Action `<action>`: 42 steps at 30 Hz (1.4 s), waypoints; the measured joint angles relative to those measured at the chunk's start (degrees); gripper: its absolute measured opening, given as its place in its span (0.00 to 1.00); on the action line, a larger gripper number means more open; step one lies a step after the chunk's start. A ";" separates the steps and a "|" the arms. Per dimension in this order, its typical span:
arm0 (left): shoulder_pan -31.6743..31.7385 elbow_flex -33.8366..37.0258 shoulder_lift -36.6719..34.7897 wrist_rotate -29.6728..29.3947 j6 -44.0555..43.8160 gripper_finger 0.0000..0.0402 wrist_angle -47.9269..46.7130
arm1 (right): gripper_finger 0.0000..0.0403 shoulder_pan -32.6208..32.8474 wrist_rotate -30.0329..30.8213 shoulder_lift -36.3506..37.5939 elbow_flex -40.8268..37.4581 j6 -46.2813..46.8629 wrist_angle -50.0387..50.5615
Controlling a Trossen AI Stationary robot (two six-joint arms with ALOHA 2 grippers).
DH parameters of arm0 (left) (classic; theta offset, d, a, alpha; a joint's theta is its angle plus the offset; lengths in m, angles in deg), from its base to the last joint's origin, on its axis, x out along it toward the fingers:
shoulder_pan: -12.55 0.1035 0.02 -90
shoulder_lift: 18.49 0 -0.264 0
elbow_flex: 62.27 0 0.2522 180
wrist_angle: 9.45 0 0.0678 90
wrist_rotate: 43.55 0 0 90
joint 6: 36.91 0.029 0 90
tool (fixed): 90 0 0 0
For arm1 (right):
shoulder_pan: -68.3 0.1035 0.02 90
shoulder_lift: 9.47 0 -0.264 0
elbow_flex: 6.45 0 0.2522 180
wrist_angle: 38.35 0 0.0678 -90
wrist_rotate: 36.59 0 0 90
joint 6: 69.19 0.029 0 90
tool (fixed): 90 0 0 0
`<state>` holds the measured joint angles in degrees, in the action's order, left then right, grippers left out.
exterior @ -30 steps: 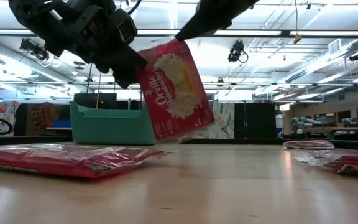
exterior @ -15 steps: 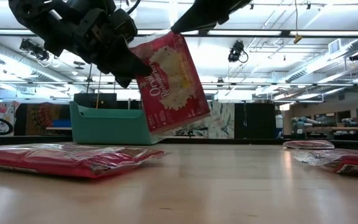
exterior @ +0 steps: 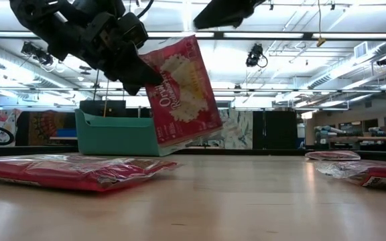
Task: Sort popcorn bags into baskets
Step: Put the popcorn bag into the bin
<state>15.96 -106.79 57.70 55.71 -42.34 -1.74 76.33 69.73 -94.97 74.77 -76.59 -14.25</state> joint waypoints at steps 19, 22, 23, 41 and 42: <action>17.99 0.00 -22.10 -4.86 4.29 0.09 -4.05 | 0.29 0.43 9.46 8.01 0.00 11.35 15.50; 21.06 0.69 -22.90 -6.07 4.94 0.09 -3.80 | 0.29 0.55 9.51 6.23 -0.01 11.71 15.46; 22.20 1.18 -22.82 -6.24 5.07 0.09 -3.59 | 0.29 0.59 9.51 5.73 0.00 11.73 15.51; 37.98 23.24 -22.18 -9.86 -13.42 0.09 28.82 | 0.29 1.13 9.78 4.01 -0.07 12.01 13.71; 38.00 23.56 -22.18 -10.33 -13.66 0.09 28.86 | 0.29 0.96 9.77 4.01 -0.07 11.72 13.12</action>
<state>53.96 -83.23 35.53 45.38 -56.00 27.11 77.29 79.49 -90.96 74.70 -64.86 -1.13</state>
